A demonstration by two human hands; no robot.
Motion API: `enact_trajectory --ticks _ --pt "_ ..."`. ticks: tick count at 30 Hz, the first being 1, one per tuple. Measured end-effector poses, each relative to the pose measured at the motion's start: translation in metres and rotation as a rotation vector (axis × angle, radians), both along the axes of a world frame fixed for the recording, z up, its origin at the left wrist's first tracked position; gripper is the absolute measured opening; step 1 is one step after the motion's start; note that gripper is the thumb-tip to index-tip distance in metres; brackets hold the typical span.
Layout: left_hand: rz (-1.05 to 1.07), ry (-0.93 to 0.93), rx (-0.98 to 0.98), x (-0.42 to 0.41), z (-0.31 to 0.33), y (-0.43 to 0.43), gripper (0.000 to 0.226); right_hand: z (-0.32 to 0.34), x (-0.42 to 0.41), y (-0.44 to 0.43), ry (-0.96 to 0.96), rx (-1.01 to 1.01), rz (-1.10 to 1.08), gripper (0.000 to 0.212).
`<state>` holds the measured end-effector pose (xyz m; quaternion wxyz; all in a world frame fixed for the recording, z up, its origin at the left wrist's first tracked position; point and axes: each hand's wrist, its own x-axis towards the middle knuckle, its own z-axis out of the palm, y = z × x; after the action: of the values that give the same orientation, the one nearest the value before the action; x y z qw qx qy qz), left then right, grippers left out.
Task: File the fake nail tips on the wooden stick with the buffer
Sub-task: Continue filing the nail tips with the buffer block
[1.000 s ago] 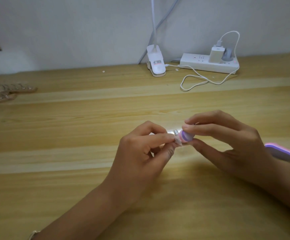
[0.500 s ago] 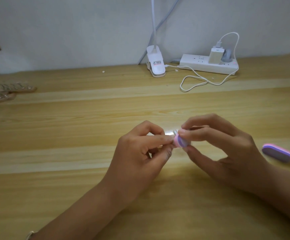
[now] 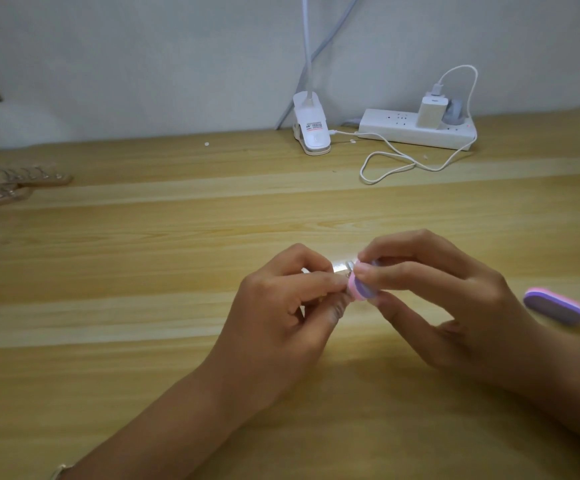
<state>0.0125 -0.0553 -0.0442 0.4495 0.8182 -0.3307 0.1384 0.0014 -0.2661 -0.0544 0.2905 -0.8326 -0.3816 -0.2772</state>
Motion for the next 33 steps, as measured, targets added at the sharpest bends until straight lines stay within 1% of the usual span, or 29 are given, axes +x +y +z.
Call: enact_trajectory --ticks 6,9,13,16,18,21,24,26,30,33 --pt "-0.018 0.043 0.006 0.0 -0.001 0.001 0.018 0.0 -0.003 0.005 0.02 0.041 -0.004 0.012" --pt "-0.016 0.053 0.004 0.0 -0.001 0.0 0.014 0.001 -0.002 0.004 0.006 0.055 -0.025 0.014" --pt "-0.023 0.077 0.007 0.001 -0.001 0.0 0.012 0.001 -0.002 0.006 0.047 0.107 -0.043 0.014" --pt "-0.041 0.064 0.017 0.001 -0.001 0.002 0.017 -0.002 -0.008 0.011 0.015 0.096 0.007 0.014" --pt "-0.031 0.063 0.01 0.002 -0.002 0.001 0.015 -0.002 -0.006 0.009 -0.007 0.09 -0.012 0.012" --pt "-0.014 0.077 0.002 0.003 -0.003 0.001 0.011 0.0 -0.002 0.006 0.008 0.11 -0.05 0.014" --pt "-0.03 0.066 0.012 0.002 -0.002 0.002 0.017 -0.003 -0.006 0.012 -0.017 0.097 0.009 0.012" --pt "-0.028 0.055 0.013 0.002 -0.002 0.001 0.016 -0.003 -0.006 0.01 -0.036 0.083 0.018 0.012" --pt "-0.014 0.065 0.003 0.002 -0.001 0.001 0.011 0.0 -0.001 0.005 0.009 0.12 -0.027 0.013" --pt "-0.036 0.057 0.019 0.001 -0.001 0.002 0.017 -0.002 -0.006 0.011 -0.017 0.091 0.027 0.013"
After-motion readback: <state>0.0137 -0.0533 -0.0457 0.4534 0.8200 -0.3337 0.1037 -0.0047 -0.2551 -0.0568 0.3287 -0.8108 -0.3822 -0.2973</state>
